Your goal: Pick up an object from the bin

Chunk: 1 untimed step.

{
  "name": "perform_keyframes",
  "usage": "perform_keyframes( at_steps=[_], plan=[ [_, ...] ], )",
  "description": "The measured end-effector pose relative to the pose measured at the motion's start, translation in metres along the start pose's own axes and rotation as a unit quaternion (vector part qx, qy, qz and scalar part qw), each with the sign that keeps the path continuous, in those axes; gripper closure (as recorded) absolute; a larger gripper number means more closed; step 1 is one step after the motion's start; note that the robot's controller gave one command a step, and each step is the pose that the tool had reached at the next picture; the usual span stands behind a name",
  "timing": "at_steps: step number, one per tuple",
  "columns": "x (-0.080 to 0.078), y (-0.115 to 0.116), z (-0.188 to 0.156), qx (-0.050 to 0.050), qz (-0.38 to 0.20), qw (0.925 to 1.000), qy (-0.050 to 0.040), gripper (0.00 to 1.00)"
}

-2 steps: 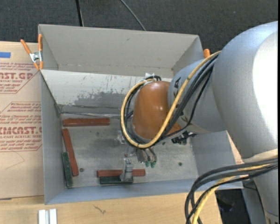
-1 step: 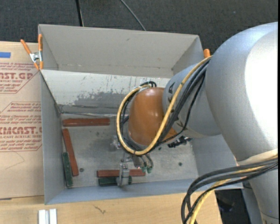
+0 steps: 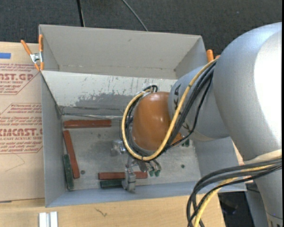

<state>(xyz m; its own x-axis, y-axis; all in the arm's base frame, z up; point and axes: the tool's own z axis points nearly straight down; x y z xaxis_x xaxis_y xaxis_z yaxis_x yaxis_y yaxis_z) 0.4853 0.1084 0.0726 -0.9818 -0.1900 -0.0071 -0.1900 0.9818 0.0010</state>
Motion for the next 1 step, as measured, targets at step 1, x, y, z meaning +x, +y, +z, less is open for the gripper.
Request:
perform_keyframes(
  at_steps=[1],
  plan=[
    [0.0001,0.0102,0.0007,0.001,0.0,1.0,-0.0015,0.0]
  ],
)
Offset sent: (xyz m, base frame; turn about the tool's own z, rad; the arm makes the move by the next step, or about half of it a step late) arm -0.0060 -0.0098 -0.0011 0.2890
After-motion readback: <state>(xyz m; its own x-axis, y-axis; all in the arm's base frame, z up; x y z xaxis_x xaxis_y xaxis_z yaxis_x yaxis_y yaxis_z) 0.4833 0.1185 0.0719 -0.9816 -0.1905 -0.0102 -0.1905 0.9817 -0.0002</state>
